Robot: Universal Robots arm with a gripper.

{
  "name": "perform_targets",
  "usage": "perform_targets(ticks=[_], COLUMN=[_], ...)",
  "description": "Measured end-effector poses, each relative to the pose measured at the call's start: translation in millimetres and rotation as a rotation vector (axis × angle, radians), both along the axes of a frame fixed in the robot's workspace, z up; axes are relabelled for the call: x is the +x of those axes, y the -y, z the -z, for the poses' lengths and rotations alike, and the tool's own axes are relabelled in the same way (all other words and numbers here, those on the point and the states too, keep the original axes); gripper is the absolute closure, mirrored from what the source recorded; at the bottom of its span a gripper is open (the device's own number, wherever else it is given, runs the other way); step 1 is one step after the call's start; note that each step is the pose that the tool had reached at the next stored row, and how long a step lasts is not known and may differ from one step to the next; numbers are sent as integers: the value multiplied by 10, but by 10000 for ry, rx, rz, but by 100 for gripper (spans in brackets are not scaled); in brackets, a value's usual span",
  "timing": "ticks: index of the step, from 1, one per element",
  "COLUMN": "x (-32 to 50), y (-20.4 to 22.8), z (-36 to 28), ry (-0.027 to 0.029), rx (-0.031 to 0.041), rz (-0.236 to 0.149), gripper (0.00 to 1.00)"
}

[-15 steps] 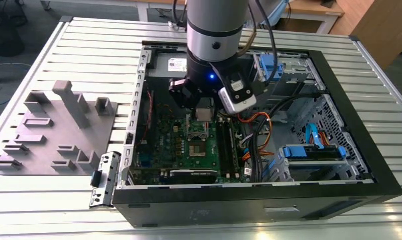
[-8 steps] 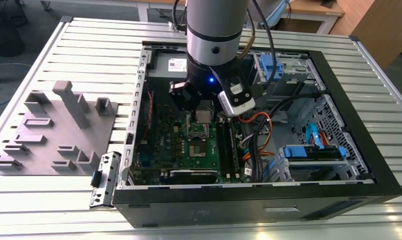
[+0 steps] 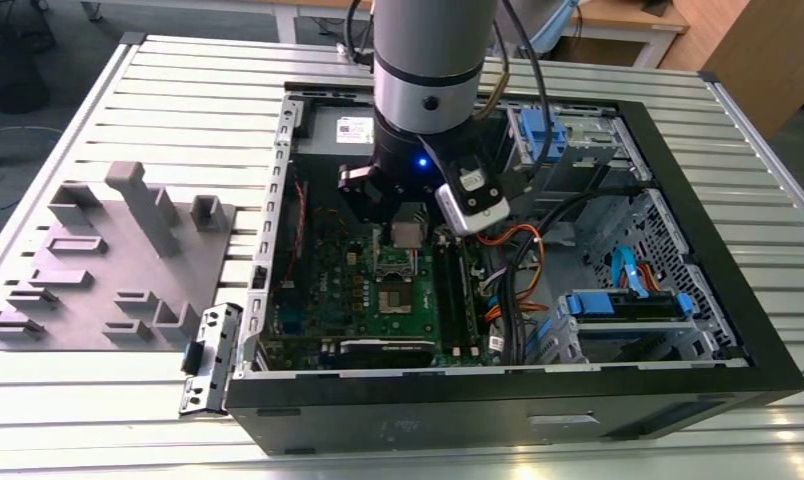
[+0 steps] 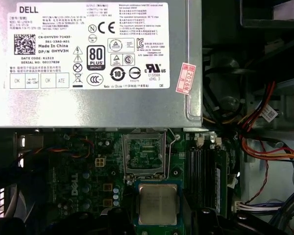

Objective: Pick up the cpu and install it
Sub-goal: 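Pick up the cpu and move it towards the insertion slot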

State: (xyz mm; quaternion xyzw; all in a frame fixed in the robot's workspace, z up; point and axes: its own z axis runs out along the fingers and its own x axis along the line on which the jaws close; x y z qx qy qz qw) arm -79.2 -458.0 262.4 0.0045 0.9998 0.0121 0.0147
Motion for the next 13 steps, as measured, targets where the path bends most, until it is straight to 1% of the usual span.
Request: perform_targets(ticks=[13], x=[-2], y=[0], z=[19], ry=[1], rx=[-6], rz=[0], gripper=[53])
